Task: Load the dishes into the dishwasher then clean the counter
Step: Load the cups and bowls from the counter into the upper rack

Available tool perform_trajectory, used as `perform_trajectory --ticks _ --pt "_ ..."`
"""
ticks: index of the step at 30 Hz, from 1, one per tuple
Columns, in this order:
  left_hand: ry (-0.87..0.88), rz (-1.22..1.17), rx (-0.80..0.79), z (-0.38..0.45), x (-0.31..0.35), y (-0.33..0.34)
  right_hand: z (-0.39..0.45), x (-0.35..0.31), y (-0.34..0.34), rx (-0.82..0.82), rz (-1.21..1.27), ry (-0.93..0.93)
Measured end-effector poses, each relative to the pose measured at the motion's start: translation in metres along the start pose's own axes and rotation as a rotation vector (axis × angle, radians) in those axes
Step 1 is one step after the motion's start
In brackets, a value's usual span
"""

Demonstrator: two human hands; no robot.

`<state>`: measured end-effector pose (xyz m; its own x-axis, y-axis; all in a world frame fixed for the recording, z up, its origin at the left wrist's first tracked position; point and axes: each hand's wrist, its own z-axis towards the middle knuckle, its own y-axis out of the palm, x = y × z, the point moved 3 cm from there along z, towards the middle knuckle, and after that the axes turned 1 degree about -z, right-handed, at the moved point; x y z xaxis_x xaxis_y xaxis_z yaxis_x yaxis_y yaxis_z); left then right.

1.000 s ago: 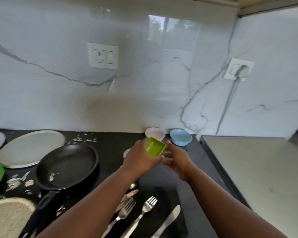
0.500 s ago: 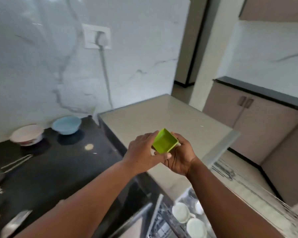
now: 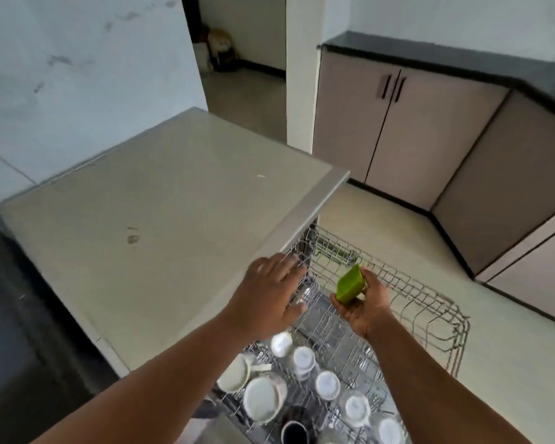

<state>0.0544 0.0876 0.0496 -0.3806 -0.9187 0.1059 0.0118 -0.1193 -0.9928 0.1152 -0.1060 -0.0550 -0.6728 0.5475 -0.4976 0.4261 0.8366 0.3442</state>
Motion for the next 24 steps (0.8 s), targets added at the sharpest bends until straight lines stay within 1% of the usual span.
perform_trajectory --ticks 2,4,6,8,11,14,18,21,24 --pt "0.103 0.005 -0.061 0.007 0.017 0.021 0.018 0.013 -0.004 -0.011 -0.084 0.032" --pt "0.129 -0.013 -0.147 0.011 0.027 0.042 0.034 0.026 -0.007 -0.018 -0.19 0.052" --pt "0.064 -0.04 -0.26 0.012 0.025 0.069 0.049 0.037 -0.008 0.008 -0.31 0.056" --pt "-0.045 -0.029 -0.4 0.009 0.015 0.096 0.065 0.046 -0.007 0.067 -0.428 0.042" --pt "-0.215 0.0 -0.496 0.003 -0.003 0.136 0.093 0.051 -0.001 0.114 -0.623 -0.055" --pt "-0.442 -0.047 -0.536 -0.004 -0.018 0.17 0.114 0.053 0.011 0.073 -0.846 -0.159" --pt "-0.601 -0.068 -0.538 -0.012 -0.033 0.196 0.126 0.068 0.027 0.015 -1.175 -0.298" --pt "-0.642 -0.097 -0.484 -0.021 -0.042 0.205 0.13 0.091 0.038 -0.065 -1.393 -0.352" --pt "-0.592 -0.091 -0.426 -0.028 -0.046 0.209 0.135 0.117 0.048 -0.117 -1.546 -0.377"
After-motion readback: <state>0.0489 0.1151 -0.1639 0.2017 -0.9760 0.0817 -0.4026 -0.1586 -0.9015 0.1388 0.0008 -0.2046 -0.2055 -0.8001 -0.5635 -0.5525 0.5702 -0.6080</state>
